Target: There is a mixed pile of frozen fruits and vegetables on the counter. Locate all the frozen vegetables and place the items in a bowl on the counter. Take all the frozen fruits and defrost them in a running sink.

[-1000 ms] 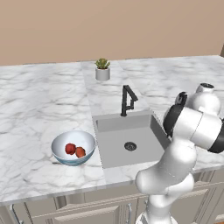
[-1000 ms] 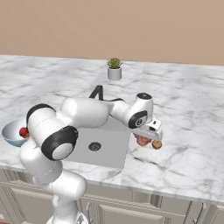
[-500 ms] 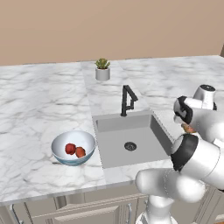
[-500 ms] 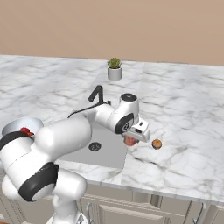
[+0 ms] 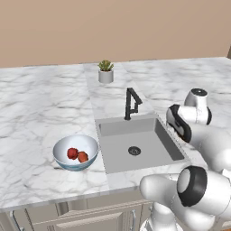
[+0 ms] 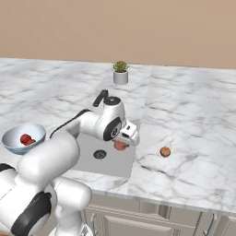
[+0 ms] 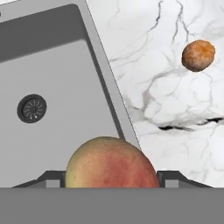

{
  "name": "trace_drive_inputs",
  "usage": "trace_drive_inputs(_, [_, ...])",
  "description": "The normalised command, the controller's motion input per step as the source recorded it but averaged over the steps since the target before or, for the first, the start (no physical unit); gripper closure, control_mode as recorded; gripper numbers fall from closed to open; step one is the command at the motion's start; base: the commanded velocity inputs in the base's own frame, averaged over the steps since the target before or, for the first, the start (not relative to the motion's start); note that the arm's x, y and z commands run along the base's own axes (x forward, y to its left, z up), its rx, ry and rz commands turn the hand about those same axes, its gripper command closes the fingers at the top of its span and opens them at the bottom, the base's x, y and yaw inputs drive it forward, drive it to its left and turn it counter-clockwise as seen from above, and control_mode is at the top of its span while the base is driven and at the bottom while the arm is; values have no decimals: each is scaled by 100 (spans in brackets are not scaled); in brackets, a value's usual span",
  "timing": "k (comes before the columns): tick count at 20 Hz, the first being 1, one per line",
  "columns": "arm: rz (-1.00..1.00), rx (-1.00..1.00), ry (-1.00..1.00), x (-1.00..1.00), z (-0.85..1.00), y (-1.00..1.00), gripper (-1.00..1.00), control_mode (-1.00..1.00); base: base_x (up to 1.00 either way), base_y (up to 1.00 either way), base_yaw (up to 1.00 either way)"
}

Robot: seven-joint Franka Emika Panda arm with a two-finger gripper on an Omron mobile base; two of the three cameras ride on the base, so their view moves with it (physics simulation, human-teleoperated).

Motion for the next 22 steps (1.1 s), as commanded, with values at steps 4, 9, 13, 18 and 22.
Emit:
trace_drive_inputs(4, [0, -2, -1, 21, 0, 69, 100, -100, 0, 0, 0])
trace_drive_inputs(9, [2, -1, -1, 13, -2, 45, 100, -100, 0, 0, 0])
trace_drive_inputs(13, [4, 0, 0, 10, -10, 34, 100, -100, 0, 0, 0])
trace_drive_inputs(18, [5, 0, 0, 24, -16, 40, 100, -100, 0, 0, 0])
trace_drive_inputs(22, [7, 0, 1, 29, -29, 35, 100, -100, 0, 0, 0])
